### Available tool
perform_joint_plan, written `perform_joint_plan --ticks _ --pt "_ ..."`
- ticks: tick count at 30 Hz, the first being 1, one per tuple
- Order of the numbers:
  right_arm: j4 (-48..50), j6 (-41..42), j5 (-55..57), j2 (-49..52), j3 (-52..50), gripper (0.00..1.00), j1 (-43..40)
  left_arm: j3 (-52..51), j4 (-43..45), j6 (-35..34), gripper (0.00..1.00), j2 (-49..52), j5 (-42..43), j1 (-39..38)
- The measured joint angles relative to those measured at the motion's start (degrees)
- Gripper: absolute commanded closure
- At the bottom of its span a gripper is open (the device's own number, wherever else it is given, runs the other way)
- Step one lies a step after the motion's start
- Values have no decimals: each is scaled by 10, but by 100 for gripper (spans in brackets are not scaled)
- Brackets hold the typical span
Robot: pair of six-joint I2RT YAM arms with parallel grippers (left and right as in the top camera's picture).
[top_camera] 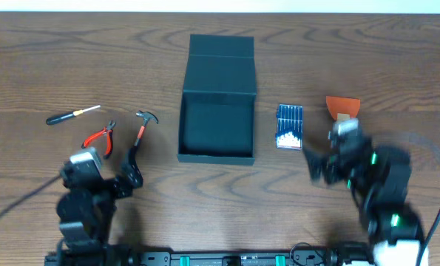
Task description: Pack container
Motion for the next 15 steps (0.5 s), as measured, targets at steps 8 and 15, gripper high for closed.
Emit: perform_joint_plan --ticks 8,15 --pt "-98 5 -23 323 363 1 0 278 -101 20 2 311 -10 0" --pt "-148 82 -46 396 488 1 -1 488 -174 78 2 519 -12 0"
